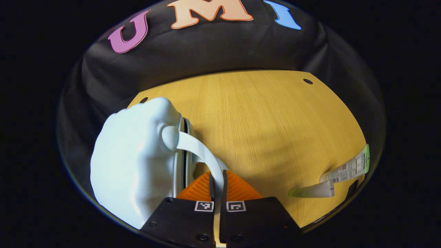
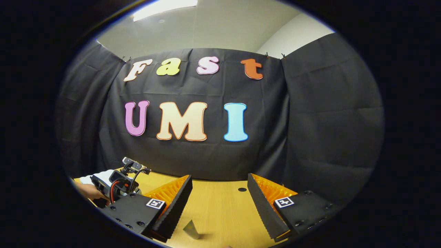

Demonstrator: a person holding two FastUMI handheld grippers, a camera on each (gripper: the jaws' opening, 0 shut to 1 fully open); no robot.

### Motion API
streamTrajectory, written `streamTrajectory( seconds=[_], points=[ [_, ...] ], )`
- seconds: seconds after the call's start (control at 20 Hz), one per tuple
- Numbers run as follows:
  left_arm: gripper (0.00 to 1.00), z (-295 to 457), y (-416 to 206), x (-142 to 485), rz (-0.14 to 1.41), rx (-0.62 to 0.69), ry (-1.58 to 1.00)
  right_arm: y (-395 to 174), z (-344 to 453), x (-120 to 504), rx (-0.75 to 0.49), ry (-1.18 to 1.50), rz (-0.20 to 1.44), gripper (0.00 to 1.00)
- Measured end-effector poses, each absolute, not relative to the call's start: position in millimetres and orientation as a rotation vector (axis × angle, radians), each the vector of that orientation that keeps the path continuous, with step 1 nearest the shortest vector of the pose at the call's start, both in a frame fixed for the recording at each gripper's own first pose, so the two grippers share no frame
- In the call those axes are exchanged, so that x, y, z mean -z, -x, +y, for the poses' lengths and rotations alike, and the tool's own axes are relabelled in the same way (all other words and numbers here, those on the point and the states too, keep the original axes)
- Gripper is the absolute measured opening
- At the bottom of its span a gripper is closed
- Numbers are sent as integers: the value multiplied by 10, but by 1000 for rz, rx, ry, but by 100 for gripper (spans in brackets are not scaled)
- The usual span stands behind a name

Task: First open the suitcase, pack the skin care products into it, and then close the suitcase.

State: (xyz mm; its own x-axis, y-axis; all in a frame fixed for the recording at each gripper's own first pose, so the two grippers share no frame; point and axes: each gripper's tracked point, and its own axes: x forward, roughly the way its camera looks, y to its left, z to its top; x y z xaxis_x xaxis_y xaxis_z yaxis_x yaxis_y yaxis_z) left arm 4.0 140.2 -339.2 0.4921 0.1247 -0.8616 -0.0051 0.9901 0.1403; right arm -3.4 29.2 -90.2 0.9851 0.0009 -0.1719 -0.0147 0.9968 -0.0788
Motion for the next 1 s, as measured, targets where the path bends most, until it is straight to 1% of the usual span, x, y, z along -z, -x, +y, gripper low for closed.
streamTrajectory(
  seconds=[0.2,0.4,0.7,1.0],
  points=[
    [0,1384,-91,3138,1019,-73,-76,6,447,959,-53,57,176,99],
    [0,1471,-129,2730,961,-77,-104,-61,597,1005,-89,39,176,99],
    [0,1824,-212,2095,877,-92,-67,-144,830,1060,-126,25,175,99],
    [0,2250,-256,1687,823,-96,-16,-225,1033,1128,-134,18,182,99]
  ],
)
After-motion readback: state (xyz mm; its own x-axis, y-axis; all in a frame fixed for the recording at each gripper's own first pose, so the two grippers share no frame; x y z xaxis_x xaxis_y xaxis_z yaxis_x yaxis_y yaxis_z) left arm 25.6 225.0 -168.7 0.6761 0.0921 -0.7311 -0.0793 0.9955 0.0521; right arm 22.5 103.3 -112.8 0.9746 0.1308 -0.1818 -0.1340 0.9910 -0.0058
